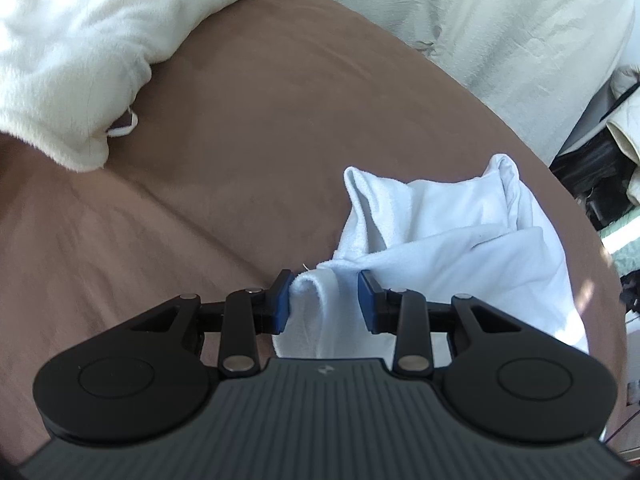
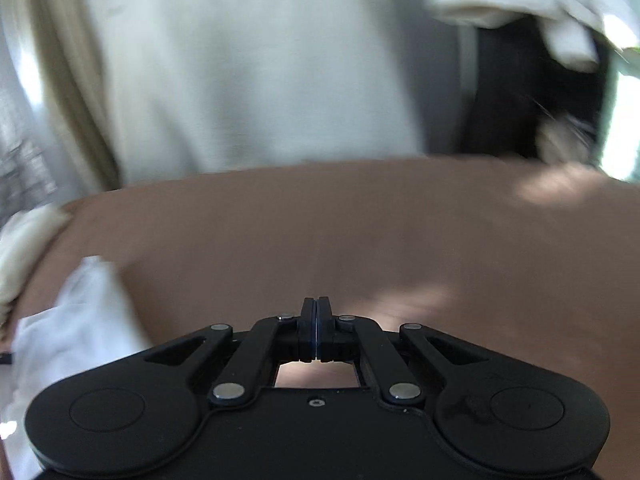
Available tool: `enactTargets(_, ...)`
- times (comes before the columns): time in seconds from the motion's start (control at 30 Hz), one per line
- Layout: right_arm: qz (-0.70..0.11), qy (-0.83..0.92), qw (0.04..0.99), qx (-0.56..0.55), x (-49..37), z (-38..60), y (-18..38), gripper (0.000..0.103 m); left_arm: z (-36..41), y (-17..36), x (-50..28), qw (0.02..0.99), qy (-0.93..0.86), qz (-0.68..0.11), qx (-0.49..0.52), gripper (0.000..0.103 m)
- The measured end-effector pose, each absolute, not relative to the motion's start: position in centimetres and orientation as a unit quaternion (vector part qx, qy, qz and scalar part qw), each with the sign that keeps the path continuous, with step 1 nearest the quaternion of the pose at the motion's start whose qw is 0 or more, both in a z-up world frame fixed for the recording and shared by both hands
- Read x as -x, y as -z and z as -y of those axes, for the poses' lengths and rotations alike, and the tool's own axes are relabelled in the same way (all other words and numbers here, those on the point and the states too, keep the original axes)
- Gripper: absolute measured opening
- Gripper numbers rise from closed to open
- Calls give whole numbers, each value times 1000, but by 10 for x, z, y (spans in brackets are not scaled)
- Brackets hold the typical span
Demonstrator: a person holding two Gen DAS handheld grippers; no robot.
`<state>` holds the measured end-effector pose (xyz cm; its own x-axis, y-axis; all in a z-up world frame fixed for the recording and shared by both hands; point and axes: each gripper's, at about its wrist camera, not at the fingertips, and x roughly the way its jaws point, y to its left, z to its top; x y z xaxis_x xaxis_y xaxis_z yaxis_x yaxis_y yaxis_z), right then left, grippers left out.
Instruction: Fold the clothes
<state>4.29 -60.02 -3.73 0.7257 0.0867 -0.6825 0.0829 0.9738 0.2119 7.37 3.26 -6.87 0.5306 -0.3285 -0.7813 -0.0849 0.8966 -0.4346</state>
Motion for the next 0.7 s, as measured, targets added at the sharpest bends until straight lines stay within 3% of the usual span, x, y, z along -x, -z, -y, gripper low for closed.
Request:
enactTargets(0.1,-388,58,909,-139,-31,647,59,1,-30,72,-72,848,73,-480,214,35)
enactTargets(0.13,-400,58,899,-171,-31,656,66,9,-29,72,-71,848,73,-481,209,35)
enactTargets(0.2,-423,56,874,-234,-31,675,82,11,-26,72,-71,851,72,-481,200,35)
enactTargets(0.27,-435,69,855,-276,-30,689,91,27,-24,71,-71,853,71,-480,191,35)
enactTargets(0.3,-436,83,850,-285,-28,693,93,42,-23,70,-71,855,70,-479,186,36)
enactTargets(0.43,-423,128,853,-279,-24,701,85,57,-22,69,-71,856,68,-480,177,36)
enactTargets(0.5,-408,147,860,-268,-20,701,79,61,-22,69,-70,857,67,-481,174,36)
enactTargets(0.7,-350,194,877,-265,-3,701,68,61,-20,68,-71,857,66,-481,173,36)
